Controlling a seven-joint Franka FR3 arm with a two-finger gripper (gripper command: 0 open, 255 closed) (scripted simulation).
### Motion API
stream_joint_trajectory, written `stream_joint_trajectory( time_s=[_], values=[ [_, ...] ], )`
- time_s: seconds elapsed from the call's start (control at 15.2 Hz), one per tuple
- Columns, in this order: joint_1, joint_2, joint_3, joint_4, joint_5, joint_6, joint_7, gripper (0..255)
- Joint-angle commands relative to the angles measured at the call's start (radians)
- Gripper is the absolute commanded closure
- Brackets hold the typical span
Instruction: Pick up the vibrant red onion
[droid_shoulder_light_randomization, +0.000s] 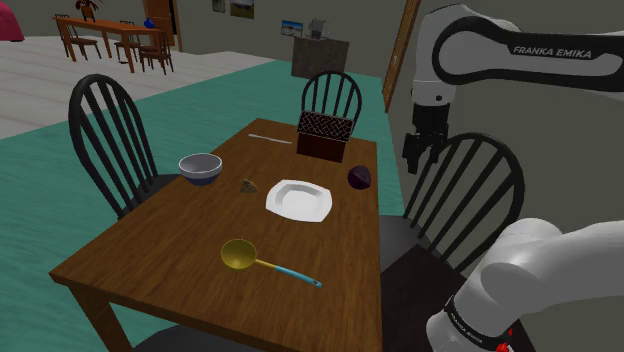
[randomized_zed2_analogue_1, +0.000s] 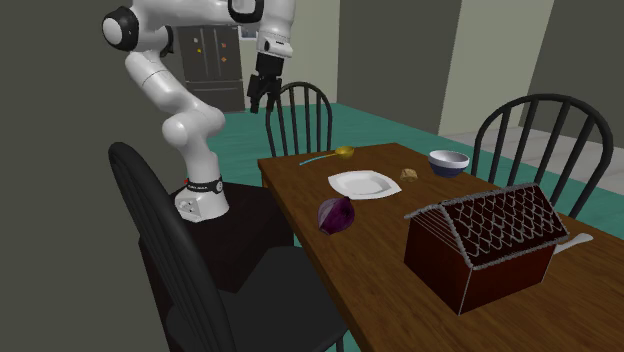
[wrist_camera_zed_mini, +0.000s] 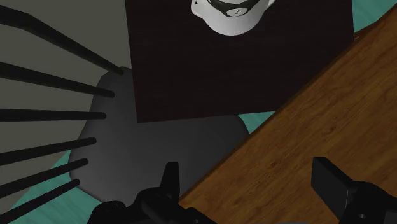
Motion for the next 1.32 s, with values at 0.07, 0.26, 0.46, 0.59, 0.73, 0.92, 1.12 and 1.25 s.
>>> stream_joint_trajectory(
  time_s=[0.07, 0.26, 0.46, 0.59, 0.73, 0.92, 1.12, 1.25],
  values=[
    [-0.008, 0.042, 0.008, 0.01, 0.002, 0.024, 0.029, 0],
    [-0.031, 0.17, 0.028, 0.05, 0.002, 0.088, 0.114, 0],
    [-0.055, 0.301, 0.043, 0.104, -0.003, 0.141, 0.197, 0],
    [-0.07, 0.388, 0.05, 0.147, -0.01, 0.169, 0.252, 0],
    [-0.084, 0.475, 0.053, 0.196, -0.018, 0.192, 0.305, 0],
    [-0.102, 0.605, 0.052, 0.278, -0.033, 0.215, 0.382, 0],
    [-0.117, 0.732, 0.044, 0.37, -0.047, 0.226, 0.454, 0],
    [-0.126, 0.816, 0.034, 0.438, -0.055, 0.227, 0.498, 0]
  ],
)
